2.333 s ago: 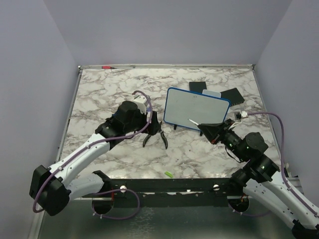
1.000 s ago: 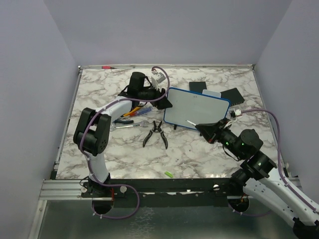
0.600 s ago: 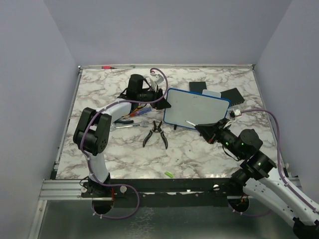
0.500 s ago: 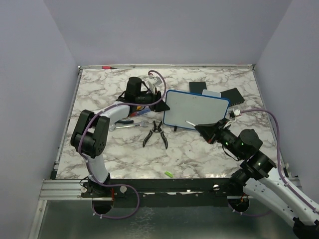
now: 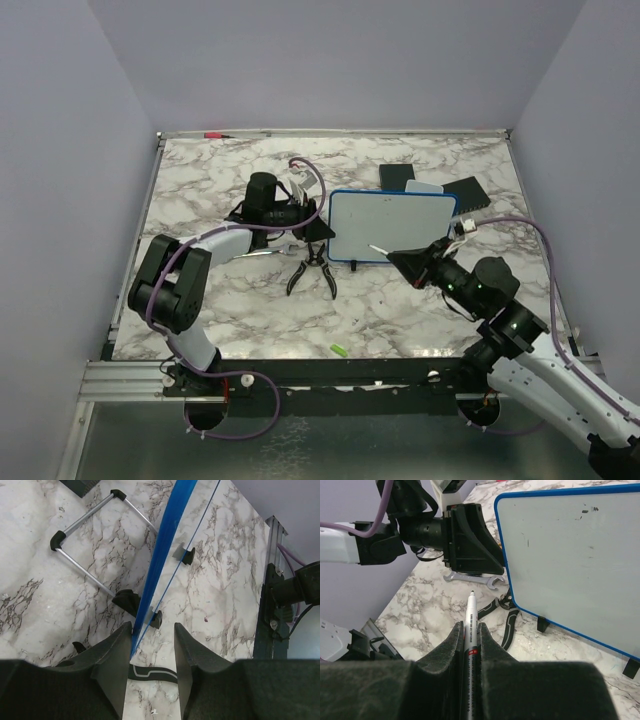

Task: Write a sentence on the whiteboard

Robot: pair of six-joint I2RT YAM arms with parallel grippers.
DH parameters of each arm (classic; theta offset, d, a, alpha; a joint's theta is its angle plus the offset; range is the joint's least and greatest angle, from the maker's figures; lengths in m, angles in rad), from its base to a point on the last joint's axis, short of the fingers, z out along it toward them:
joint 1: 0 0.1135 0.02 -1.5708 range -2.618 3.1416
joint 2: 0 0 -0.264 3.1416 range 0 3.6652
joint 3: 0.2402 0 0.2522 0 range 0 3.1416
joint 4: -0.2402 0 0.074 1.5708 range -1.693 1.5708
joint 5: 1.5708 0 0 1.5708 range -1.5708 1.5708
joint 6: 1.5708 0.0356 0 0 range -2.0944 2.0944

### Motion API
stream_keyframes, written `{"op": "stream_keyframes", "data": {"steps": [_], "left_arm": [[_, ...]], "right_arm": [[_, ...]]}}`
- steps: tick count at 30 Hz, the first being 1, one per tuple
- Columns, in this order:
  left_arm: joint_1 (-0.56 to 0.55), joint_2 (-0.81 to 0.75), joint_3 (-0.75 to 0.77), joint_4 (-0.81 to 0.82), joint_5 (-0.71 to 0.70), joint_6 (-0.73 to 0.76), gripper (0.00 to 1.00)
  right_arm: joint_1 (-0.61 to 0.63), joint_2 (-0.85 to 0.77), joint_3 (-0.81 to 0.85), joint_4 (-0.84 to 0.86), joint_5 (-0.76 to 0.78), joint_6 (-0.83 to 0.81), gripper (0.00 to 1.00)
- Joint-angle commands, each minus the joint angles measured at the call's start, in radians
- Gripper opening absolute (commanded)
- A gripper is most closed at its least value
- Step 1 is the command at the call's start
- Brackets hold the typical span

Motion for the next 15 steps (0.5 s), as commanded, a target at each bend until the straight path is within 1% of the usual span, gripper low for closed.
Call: {"op": "stream_keyframes", "data": {"steps": [1, 5, 8, 11, 15], "left_arm": [[-0.002, -0.034, -0.002, 0.021, -0.018, 0.004, 0.43], [-0.001, 0.012, 0.046, 0.022, -0.005, -0.009, 0.45], [-0.001, 0.018, 0.067, 0.027, -0.007, -0.011, 0.43], [-0.001, 0.019, 0.067, 0.045, -0.017, -0.024, 0.4], [-0.001, 0.034, 0.07, 0.046, -0.032, -0.029, 0.32]], "right_arm": [[0.0, 0.037, -0.02, 0.06, -0.007, -0.008, 0.01], [0.002, 0.087, -0.048, 0.171, -0.015, -0.021, 0.01], [0.0, 0.139, -0.049, 0.228, 0.016, -0.029, 0.01], [0.002, 0.192, -0.046, 0.29, 0.054, -0.041, 0.01], [0.003, 0.274, -0.036, 0.383, 0.098, -0.058, 0.01]]}}
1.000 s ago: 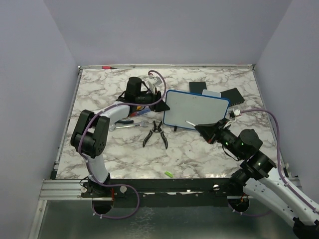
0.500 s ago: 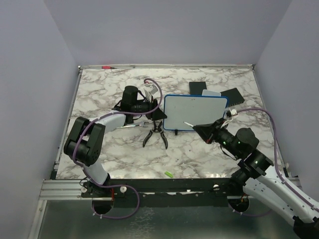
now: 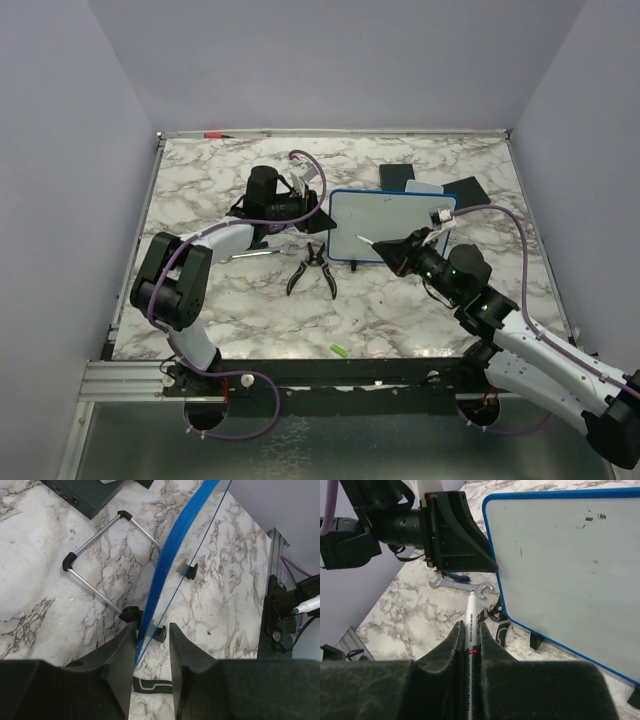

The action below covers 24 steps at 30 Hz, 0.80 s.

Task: Write a sentence on the whiteboard

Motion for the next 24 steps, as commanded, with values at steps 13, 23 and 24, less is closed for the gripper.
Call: {"op": "stream_keyframes", "data": {"steps": [13, 23, 24], "left_arm": [[-0.001, 0.024, 0.015, 0.016, -0.038, 0.021, 0.08], [-0.001, 0.02, 0.018, -0.013, -0.05, 0.052, 0.0], [-0.001, 0.021, 0.018, -0.013, -0.049, 0.054, 0.0]], "right_arm": [[0.005, 0.313, 0.103, 0.332, 0.077, -0.108, 0.01], [0.01, 0.416, 0.153, 0.386, 0.09, -0.14, 0.01], [0.01, 0.424, 0.156, 0.392, 0.091, -0.144, 0.01]]}}
